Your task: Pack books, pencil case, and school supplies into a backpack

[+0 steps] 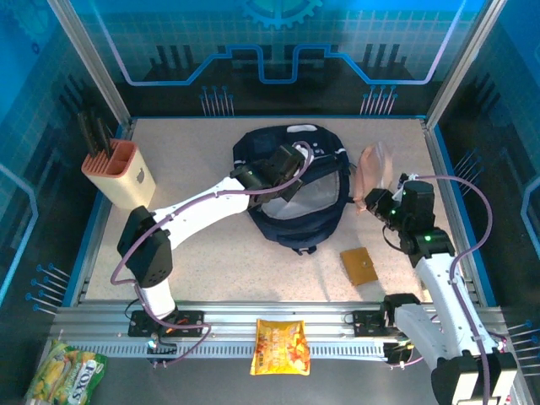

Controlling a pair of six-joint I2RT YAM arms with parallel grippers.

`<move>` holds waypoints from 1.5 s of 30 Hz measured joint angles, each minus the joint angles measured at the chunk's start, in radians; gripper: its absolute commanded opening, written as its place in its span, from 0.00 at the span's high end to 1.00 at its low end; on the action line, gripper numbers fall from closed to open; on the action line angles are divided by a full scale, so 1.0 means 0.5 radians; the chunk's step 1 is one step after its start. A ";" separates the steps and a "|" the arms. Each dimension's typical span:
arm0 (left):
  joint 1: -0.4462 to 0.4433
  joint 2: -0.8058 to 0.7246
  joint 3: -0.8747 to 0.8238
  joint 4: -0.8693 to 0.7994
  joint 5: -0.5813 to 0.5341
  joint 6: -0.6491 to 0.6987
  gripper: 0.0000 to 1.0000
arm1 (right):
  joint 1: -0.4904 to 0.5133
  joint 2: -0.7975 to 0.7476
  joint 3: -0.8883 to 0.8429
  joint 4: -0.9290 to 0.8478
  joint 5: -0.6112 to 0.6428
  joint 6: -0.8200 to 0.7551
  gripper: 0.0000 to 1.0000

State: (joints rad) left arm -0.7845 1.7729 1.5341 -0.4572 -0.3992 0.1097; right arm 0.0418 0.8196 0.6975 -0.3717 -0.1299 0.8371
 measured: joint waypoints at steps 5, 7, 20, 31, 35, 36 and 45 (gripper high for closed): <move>0.002 -0.002 0.000 0.134 0.003 -0.015 1.00 | -0.001 0.030 -0.076 0.011 -0.317 0.183 0.89; 0.002 -0.002 0.000 0.181 0.008 -0.014 1.00 | 0.014 0.040 -0.106 0.037 -0.424 0.265 0.89; 0.007 0.082 0.069 0.258 0.105 -0.006 1.00 | 0.101 0.351 -0.131 0.457 -0.878 0.701 0.89; 0.007 0.092 0.069 0.314 0.103 0.002 1.00 | 0.166 0.150 -0.127 0.485 -0.909 0.719 0.88; 0.007 0.095 0.069 0.318 0.096 0.002 1.00 | 0.194 0.131 -0.127 0.491 -0.907 0.720 0.88; 0.007 0.097 0.069 0.319 0.095 0.002 1.00 | 0.208 0.132 -0.127 0.491 -0.907 0.720 0.88; 0.007 0.099 0.069 0.320 0.120 -0.002 1.00 | 0.321 0.436 -0.246 0.883 -0.939 0.900 0.88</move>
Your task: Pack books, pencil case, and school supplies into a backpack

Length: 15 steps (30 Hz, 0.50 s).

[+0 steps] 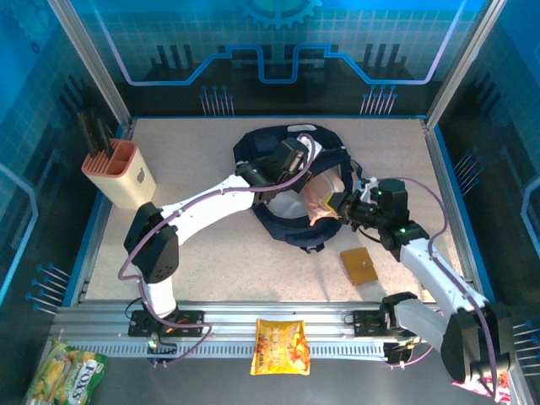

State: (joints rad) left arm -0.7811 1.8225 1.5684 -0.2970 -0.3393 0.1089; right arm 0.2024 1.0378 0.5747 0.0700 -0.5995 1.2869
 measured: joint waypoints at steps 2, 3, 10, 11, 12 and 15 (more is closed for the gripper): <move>0.000 -0.001 0.000 0.000 0.014 -0.007 1.00 | 0.014 0.140 -0.004 0.140 -0.015 0.033 0.88; 0.000 -0.004 -0.001 0.000 0.022 -0.009 1.00 | 0.016 0.211 -0.004 0.220 -0.021 0.046 0.88; 0.005 -0.095 -0.059 0.006 0.052 -0.011 1.00 | 0.012 0.713 0.017 0.667 -0.008 0.136 0.88; 0.007 -0.108 -0.068 0.005 0.055 -0.011 1.00 | 0.012 0.790 0.033 0.714 -0.006 0.151 0.87; 0.008 -0.114 -0.069 0.005 0.060 -0.012 1.00 | 0.012 0.857 0.054 0.752 -0.005 0.167 0.87; 0.015 -0.134 -0.071 0.005 0.070 -0.012 1.00 | 0.014 1.032 0.142 0.845 0.005 0.217 0.88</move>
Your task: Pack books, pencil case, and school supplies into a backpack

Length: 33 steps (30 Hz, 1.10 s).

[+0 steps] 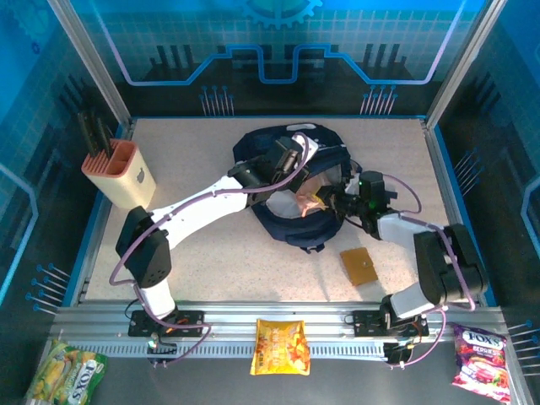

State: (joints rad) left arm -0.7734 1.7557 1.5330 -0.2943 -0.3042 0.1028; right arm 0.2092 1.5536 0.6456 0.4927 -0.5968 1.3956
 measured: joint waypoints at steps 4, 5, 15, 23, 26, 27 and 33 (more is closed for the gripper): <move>0.005 -0.033 -0.020 0.000 0.024 -0.002 1.00 | 0.021 0.156 0.155 0.045 0.073 0.033 0.88; 0.006 -0.037 -0.021 -0.001 0.029 -0.006 1.00 | 0.031 0.188 0.194 0.049 0.096 0.037 0.88; 0.021 -0.055 -0.021 -0.006 0.073 -0.076 1.00 | 0.151 0.513 0.503 0.095 0.378 0.073 0.86; 0.053 -0.062 -0.021 -0.016 0.103 -0.139 1.00 | 0.171 0.517 0.475 0.099 0.505 0.021 0.55; 0.057 -0.062 -0.021 -0.022 0.134 -0.156 1.00 | 0.182 0.352 0.338 0.016 0.541 -0.028 0.49; 0.058 -0.062 -0.021 -0.024 0.137 -0.157 1.00 | 0.188 0.285 0.296 -0.018 0.553 -0.043 0.48; 0.066 -0.062 -0.021 -0.027 0.169 -0.159 1.00 | 0.264 0.017 0.172 -0.198 0.638 -0.143 0.49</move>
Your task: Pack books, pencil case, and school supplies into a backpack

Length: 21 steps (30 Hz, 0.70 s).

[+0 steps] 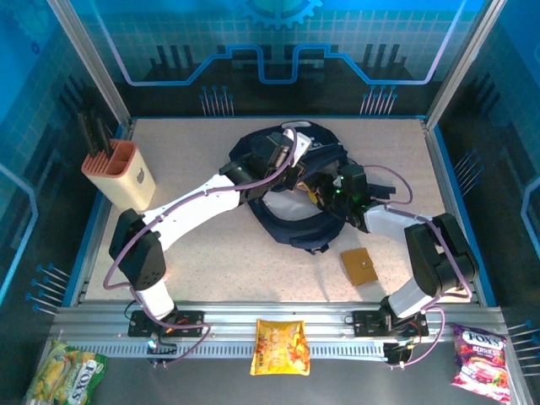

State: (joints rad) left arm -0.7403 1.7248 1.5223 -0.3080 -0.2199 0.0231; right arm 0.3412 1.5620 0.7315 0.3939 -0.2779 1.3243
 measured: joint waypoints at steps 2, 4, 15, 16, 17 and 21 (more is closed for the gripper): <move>0.000 0.000 0.000 0.000 0.003 -0.002 1.00 | 0.014 -0.005 0.000 -0.034 0.033 -0.032 0.54; 0.000 0.000 0.000 0.000 0.004 -0.013 1.00 | 0.015 -0.001 0.001 -0.070 0.050 -0.053 0.61; 0.008 -0.001 0.000 -0.001 0.018 -0.050 1.00 | 0.014 0.346 0.300 -0.072 0.163 -0.149 0.84; 0.009 -0.001 -0.001 -0.001 0.017 -0.050 1.00 | 0.014 0.373 0.336 -0.065 0.170 -0.155 0.84; 0.013 -0.003 -0.002 -0.001 0.017 -0.050 1.00 | 0.014 0.398 0.368 -0.052 0.173 -0.163 0.84; 0.022 -0.019 -0.014 0.000 0.017 -0.051 1.00 | 0.013 0.415 0.384 -0.017 0.168 -0.185 0.76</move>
State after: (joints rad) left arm -0.7292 1.7153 1.5154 -0.3080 -0.2115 -0.0025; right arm 0.3477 1.7695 0.9234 0.3855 -0.1940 1.2316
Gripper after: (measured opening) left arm 0.062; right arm 0.201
